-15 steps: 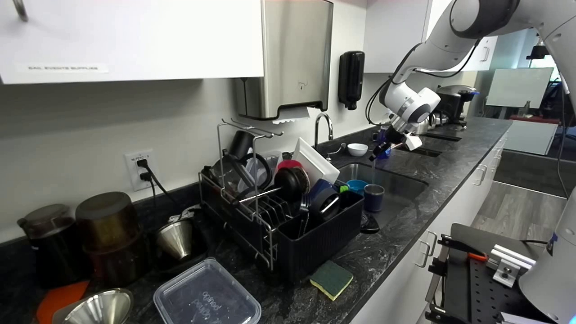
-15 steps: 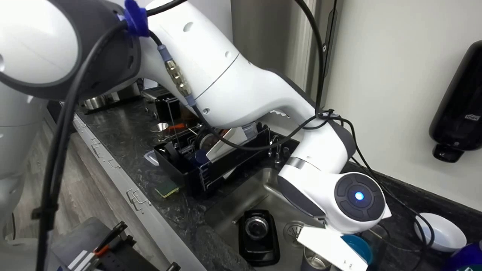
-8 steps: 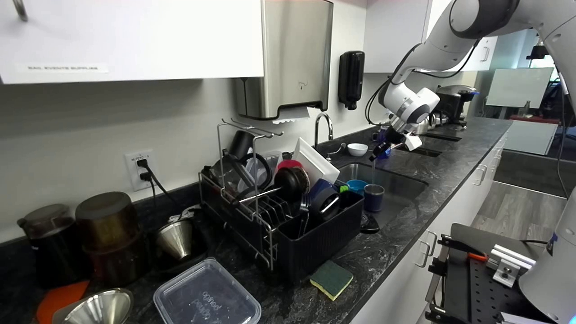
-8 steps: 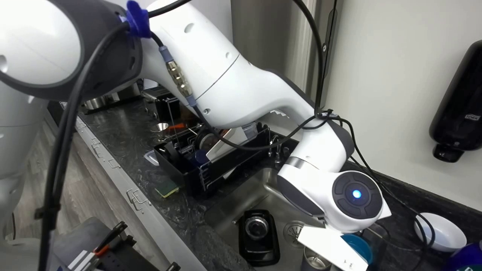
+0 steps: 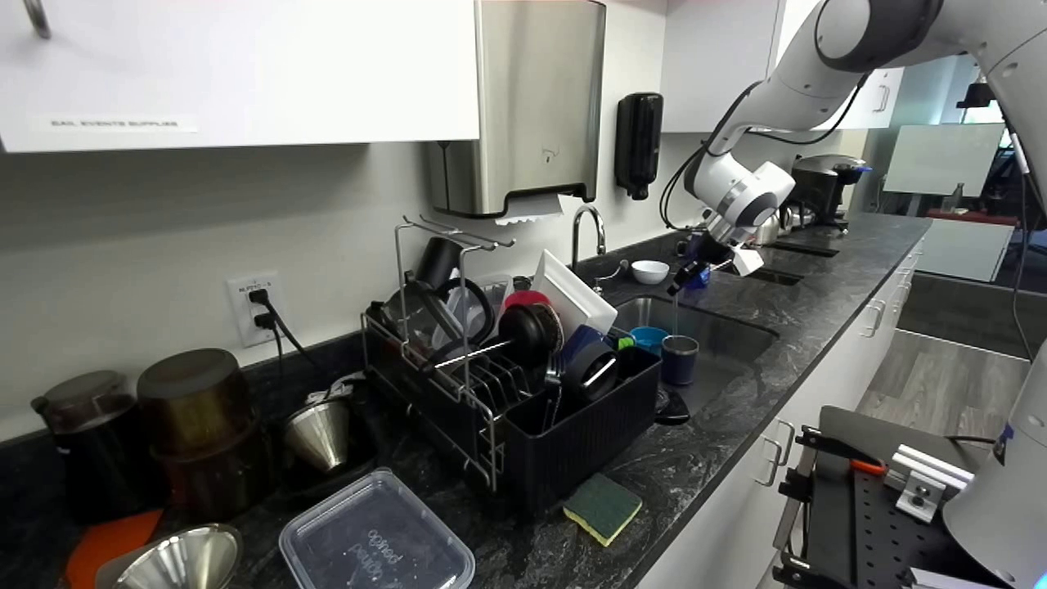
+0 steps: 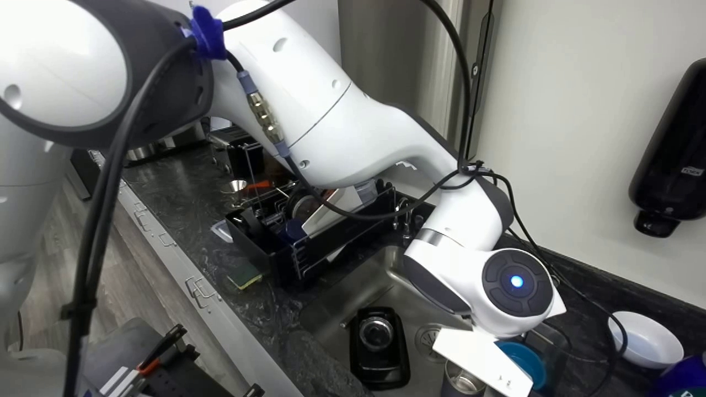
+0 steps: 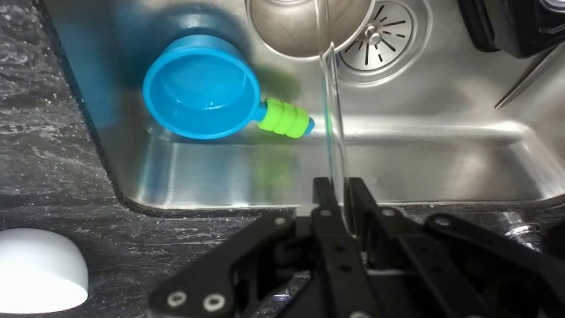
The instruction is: Take the straw from the dish rack and put it in the mug in the sink
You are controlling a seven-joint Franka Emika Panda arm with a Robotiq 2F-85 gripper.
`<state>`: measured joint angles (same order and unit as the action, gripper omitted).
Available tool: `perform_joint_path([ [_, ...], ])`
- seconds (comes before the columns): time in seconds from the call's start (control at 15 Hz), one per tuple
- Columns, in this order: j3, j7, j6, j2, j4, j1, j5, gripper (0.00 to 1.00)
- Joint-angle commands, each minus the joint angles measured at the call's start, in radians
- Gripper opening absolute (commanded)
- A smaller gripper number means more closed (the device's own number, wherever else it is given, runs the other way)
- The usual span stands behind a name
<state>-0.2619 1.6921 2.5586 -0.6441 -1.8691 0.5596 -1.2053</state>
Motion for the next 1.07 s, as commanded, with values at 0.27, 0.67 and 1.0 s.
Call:
perform_joint_path([
  [0.27, 0.015, -0.011, 0.026, -0.042, 0.026, -0.006, 0.01, 0.03],
  [0.67, 0.016, -0.018, 0.027, -0.073, 0.047, -0.01, 0.02, 0.03],
  [1.0, 0.015, -0.025, 0.026, -0.082, 0.058, -0.008, 0.029, 0.4],
])
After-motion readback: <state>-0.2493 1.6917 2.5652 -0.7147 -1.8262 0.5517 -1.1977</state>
